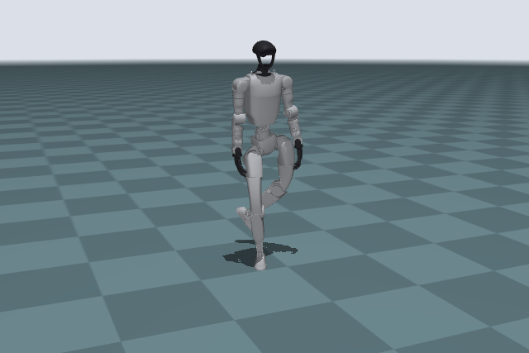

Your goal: Walk run

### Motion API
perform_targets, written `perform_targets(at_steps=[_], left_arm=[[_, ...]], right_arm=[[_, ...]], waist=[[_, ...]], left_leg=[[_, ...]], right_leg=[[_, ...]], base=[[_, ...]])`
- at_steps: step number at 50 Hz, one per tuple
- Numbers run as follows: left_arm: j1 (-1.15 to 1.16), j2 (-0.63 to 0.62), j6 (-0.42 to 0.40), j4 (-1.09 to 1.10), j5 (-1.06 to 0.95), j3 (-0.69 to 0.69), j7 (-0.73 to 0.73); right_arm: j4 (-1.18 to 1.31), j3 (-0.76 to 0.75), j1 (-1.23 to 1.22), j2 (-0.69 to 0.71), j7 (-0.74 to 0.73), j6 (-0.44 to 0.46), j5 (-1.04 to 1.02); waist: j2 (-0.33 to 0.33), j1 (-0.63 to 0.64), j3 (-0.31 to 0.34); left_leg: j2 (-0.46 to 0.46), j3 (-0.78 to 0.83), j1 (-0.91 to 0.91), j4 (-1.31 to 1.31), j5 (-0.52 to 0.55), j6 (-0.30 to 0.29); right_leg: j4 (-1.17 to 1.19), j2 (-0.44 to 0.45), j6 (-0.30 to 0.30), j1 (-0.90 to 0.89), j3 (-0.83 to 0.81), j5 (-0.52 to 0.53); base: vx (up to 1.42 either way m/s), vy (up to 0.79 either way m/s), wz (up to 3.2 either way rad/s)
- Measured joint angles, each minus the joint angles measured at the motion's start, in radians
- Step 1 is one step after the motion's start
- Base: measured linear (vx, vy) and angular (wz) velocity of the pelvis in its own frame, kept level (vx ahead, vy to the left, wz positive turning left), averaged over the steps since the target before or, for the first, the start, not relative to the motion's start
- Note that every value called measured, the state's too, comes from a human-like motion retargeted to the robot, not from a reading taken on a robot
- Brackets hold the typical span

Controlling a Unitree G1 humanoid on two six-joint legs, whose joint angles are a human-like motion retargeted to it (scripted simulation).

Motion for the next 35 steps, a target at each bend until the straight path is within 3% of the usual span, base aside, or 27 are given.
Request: perform_targets(at_steps=[2, 5, 10, 14, 16, 18, 20, 23, 25, 27, 30, 35], left_arm=[[0.017, -0.001, 0.026, 0.092, 0.029, 0.025, 0.047], [0.030, -0.003, 0.087, 0.244, -0.013, 0.107, 0.127], [0.133, -0.001, 0.207, 0.244, -0.105, 0.166, -0.026], [0.139, 0.012, 0.207, 0.244, -0.058, 0.195, -0.067], [0.138, 0.026, 0.205, 0.244, -0.018, 0.195, -0.068], [0.131, 0.035, 0.201, 0.244, 0.016, 0.188, -0.061], [0.123, 0.037, 0.199, 0.244, 0.047, 0.173, -0.057], [0.069, 0.030, 0.179, 0.244, 0.049, 0.175, -0.064], [0.034, 0.030, 0.163, 0.223, 0.004, 0.151, -0.078], [-0.002, 0.026, 0.141, 0.191, -0.072, 0.105, -0.059], [-0.069, 0.027, 0.103, 0.132, -0.118, 0.067, -0.009], [-0.157, 0.080, 0.031, -0.061, -0.071, -0.032, -0.075]], right_arm=[[-0.024, 0.017, -0.039, -0.006, -0.027, 0.004, -0.017], [-0.080, 0.063, -0.085, -0.017, -0.062, -0.016, -0.039], [-0.152, 0.092, -0.166, -0.072, -0.044, -0.055, -0.085], [-0.174, 0.103, -0.237, -0.102, -0.030, -0.050, -0.101], [-0.167, 0.117, -0.243, -0.100, -0.023, -0.044, -0.095], [-0.158, 0.118, -0.219, -0.083, -0.016, -0.033, -0.102], [-0.140, 0.105, -0.157, -0.071, 0.005, -0.024, -0.122], [-0.089, 0.089, -0.083, -0.037, -0.013, 0.003, -0.179], [-0.038, 0.101, -0.058, -0.021, -0.038, 0.028, -0.199], [0.019, 0.110, -0.049, -0.032, -0.020, 0.036, -0.221], [0.066, 0.076, -0.027, -0.025, -0.012, 0.040, -0.262], [0.082, 0.028, 0.052, -0.018, -0.001, 0.016, -0.170]], waist=[[-0.014, 0.051, 0.020], [0.083, 0.135, 0.043], [0.140, 0.282, 0.066], [0.139, 0.351, 0.070], [0.139, 0.354, 0.051], [0.153, 0.351, 0.032], [0.170, 0.377, 0.012], [0.189, 0.401, 0.018], [0.247, 0.371, 0.032], [0.267, 0.346, 0.047], [0.229, 0.255, 0.072], [0.219, 0.078, 0.061]], left_leg=[[0.048, 0.017, -0.136, 0.117, -0.091, -0.030], [0.131, -0.096, -0.391, 0.169, -0.194, -0.133], [0.128, -0.139, -0.643, -0.193, -0.301, -0.126], [0.062, -0.328, -0.792, -0.468, -0.313, -0.178], [0.051, -0.365, -0.820, -0.490, -0.322, -0.173], [0.059, -0.335, -0.799, -0.426, -0.303, -0.131], [0.101, -0.300, -0.741, -0.398, -0.210, -0.122], [0.113, -0.546, -0.724, -0.230, -0.328, -0.111], [0.181, -0.496, -0.614, -0.223, -0.408, -0.088], [0.238, -0.376, -0.498, -0.280, -0.433, -0.092], [0.107, -0.388, -0.349, -0.449, -0.414, -0.091], [0.031, -0.363, -0.192, -0.594, -0.432, -0.108]], right_leg=[[-0.069, 0.039, 0.020, 0.097, 0.000, -0.010], [-0.278, 0.231, 0.020, 0.289, -0.122, 0.032], [-0.430, 0.398, 0.072, 0.497, -0.125, 0.026], [-0.453, 0.425, 0.143, 0.597, -0.095, 0.028], [-0.436, 0.433, 0.181, 0.634, -0.073, 0.058], [-0.405, 0.451, 0.215, 0.681, -0.069, 0.126], [-0.349, 0.470, 0.199, 0.730, -0.082, 0.262], [-0.080, 0.418, 0.060, 0.679, -0.104, 0.586], [0.150, 0.385, -0.050, 0.637, -0.209, 0.640], [0.353, 0.324, -0.064, 0.521, -0.217, 0.481], [0.559, 0.212, -0.014, 0.258, -0.167, 0.332], [0.319, 0.171, 0.029, -0.019, -0.242, 0.187]], base=[[0.89, -0.22, 0.07], [1.00, -0.28, -0.38], [0.76, -0.21, -0.63], [1.29, -0.10, -0.69], [0.99, -0.06, -0.34], [1.48, -0.01, -0.28], [1.75, 0.04, -0.56], [1.36, -0.05, -0.73], [1.14, 0.01, -0.34], [1.02, 0.03, -0.51], [0.95, 0.01, 0.26], [0.91, -0.07, 1.04]])
